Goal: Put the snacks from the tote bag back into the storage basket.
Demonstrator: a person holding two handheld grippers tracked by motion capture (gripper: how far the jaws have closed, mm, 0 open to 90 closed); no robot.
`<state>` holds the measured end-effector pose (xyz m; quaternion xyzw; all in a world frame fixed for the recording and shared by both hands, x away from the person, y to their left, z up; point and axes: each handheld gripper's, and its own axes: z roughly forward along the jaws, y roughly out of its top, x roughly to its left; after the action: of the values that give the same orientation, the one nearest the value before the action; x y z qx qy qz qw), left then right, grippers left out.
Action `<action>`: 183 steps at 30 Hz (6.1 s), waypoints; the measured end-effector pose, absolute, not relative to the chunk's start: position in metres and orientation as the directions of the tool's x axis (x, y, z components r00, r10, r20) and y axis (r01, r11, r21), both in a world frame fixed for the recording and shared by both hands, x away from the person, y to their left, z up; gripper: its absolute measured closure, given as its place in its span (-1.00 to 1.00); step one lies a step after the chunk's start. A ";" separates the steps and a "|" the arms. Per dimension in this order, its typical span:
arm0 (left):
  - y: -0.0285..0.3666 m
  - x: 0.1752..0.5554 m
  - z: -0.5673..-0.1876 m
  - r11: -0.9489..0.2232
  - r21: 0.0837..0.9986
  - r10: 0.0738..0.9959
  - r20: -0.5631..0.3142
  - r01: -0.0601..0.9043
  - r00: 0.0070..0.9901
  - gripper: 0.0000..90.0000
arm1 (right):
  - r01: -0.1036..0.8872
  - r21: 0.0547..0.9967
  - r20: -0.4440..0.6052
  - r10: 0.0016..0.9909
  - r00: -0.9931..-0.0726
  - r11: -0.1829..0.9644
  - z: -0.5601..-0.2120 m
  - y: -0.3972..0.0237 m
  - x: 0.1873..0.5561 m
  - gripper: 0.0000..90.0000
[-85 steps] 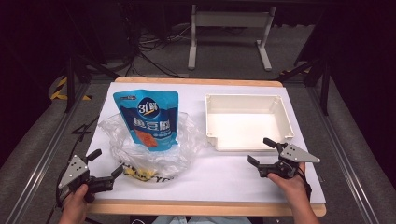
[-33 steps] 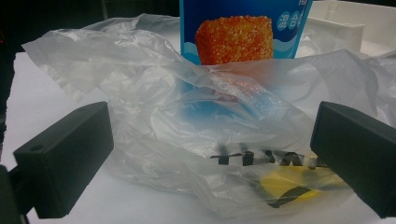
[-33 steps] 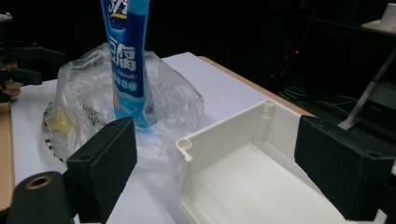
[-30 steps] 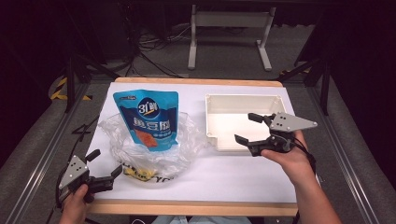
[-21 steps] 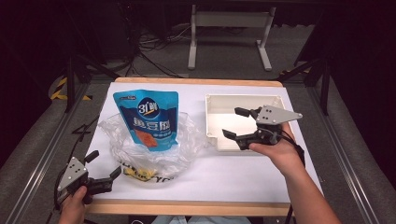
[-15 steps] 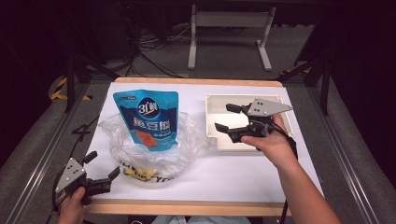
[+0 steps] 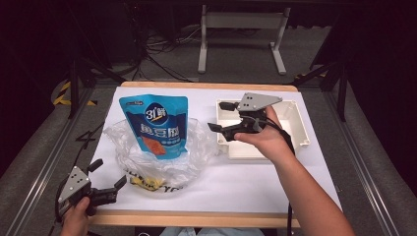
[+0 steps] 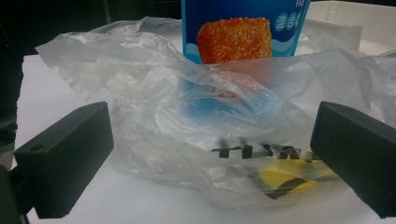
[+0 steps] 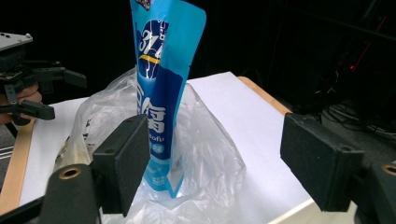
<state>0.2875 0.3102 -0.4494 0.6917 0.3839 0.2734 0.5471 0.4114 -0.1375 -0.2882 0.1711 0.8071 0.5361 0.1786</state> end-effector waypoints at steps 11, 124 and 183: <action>0.308 0.290 -0.449 -0.108 0.967 0.824 -0.043 0.232 0.565 -1.00 | 0.085 0.911 -0.088 0.390 -0.916 0.404 -0.292 -0.100 0.425 -0.60; 0.310 0.292 -0.450 -0.091 0.966 0.822 -0.064 0.241 0.565 -1.00 | -0.009 0.810 -0.193 0.251 -0.948 0.587 -0.344 0.000 0.449 0.17; 0.309 0.292 -0.452 -0.100 0.962 0.829 -0.061 0.254 0.557 -1.00 | -0.003 0.843 -0.197 0.303 -0.932 0.538 -0.248 -0.119 0.426 0.17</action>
<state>0.2921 0.3093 -0.4515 0.6935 0.3904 0.2633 0.5453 0.4260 -0.1195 -0.2483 0.0870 0.8619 0.4726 0.1620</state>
